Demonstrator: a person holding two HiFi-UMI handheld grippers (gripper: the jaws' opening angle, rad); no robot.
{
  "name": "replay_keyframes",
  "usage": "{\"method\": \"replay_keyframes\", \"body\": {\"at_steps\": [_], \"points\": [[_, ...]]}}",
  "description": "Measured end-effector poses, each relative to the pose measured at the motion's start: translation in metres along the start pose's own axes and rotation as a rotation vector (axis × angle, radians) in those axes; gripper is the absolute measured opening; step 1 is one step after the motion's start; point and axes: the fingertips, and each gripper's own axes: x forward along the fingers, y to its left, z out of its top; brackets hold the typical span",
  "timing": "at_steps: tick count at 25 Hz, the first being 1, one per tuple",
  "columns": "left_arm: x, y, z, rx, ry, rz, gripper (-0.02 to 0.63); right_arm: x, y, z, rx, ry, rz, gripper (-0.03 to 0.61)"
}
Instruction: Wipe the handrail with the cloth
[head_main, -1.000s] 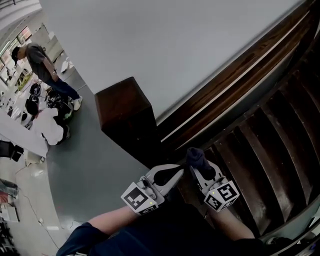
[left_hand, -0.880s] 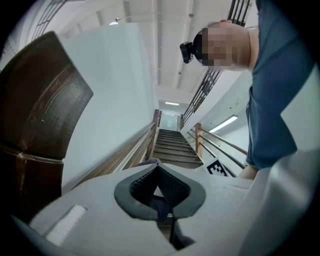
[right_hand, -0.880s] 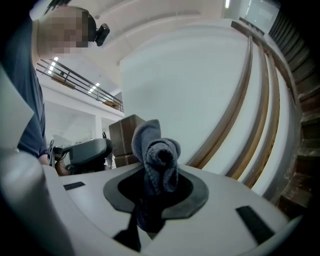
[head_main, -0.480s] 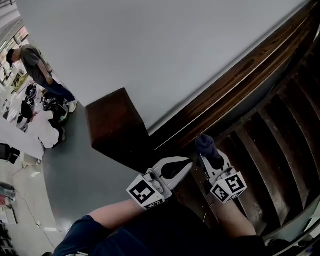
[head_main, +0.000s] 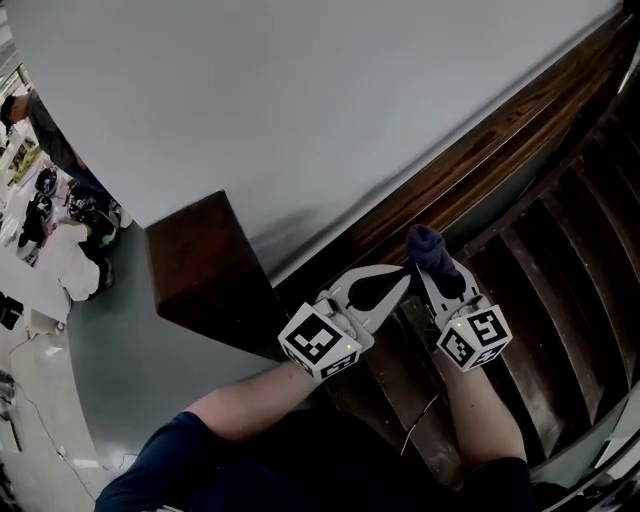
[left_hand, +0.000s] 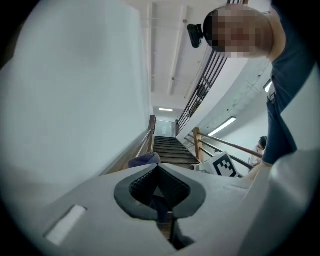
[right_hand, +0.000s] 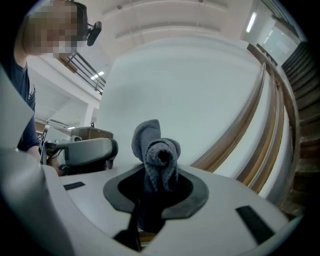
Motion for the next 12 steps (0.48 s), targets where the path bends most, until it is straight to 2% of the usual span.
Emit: {"method": "replay_keyframes", "body": {"at_steps": [4,8,12], "points": [[0.039,0.010,0.008,0.007,-0.018,-0.013,0.002,0.013,-0.055,0.026,-0.172,0.045,-0.057,0.094],[0.071,0.015,0.011,-0.009,-0.025,-0.027,0.002,0.031,-0.115,0.046,-0.222,0.095,-0.117,0.094],[0.093,0.024,0.008,-0.040,-0.019,-0.025,0.002,0.057,-0.167,0.069,-0.357,0.167,-0.184,0.094]]}}
